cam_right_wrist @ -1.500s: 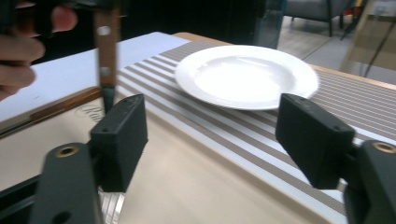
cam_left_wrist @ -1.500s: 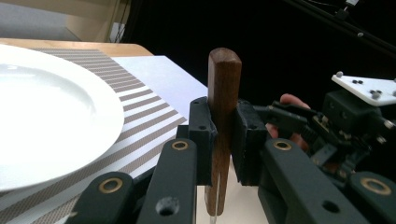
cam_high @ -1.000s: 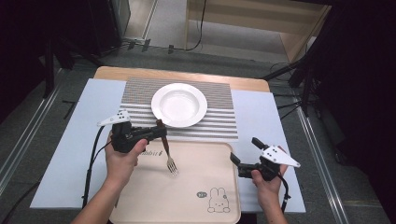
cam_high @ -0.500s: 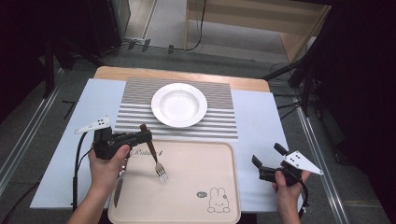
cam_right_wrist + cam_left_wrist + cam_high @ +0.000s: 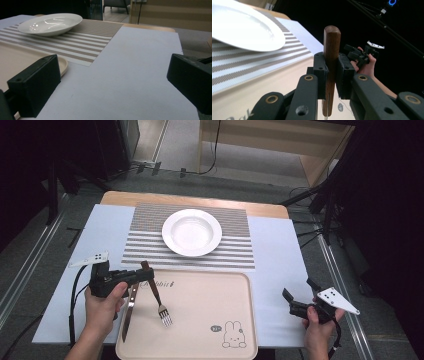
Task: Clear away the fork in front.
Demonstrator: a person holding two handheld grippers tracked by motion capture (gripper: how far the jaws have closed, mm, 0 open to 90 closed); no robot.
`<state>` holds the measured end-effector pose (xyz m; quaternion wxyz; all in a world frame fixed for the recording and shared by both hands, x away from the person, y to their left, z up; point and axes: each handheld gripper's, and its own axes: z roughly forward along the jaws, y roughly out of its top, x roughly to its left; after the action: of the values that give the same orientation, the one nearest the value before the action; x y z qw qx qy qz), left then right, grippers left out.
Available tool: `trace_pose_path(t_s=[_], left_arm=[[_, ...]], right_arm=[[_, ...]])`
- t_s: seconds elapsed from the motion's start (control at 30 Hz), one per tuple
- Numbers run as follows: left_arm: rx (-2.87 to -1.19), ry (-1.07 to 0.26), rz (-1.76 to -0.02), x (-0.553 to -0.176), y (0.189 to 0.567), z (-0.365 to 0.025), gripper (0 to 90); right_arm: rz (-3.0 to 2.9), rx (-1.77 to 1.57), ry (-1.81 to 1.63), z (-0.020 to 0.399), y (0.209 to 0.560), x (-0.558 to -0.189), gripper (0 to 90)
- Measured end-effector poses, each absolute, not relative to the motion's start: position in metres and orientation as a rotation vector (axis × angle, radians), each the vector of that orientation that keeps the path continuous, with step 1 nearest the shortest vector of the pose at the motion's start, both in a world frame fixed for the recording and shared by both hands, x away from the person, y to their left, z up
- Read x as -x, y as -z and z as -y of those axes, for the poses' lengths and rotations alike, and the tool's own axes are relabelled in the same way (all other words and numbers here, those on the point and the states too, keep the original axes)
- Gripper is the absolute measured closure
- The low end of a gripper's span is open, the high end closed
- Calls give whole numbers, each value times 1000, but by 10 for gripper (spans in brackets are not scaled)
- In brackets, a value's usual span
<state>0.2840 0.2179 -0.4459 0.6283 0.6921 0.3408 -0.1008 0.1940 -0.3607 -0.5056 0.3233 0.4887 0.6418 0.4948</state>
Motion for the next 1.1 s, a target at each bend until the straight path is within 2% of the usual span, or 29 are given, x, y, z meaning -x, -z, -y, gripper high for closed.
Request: trace_pose_path(t_s=[0.4, 0.67, 1.1], left_arm=[[-1616, 345, -818, -295, 465, -223, 789], [-1613, 350, -862, -304, 474, -230, 785], [-1767, 157, -941, -307, 486, -222, 682]], right_arm=[[-1663, -1276, -1311, 364, 511, -191, 0], [-1651, -1270, -1323, 367, 511, -191, 0], [-1648, -1275, -1347, 370, 513, -193, 0]])
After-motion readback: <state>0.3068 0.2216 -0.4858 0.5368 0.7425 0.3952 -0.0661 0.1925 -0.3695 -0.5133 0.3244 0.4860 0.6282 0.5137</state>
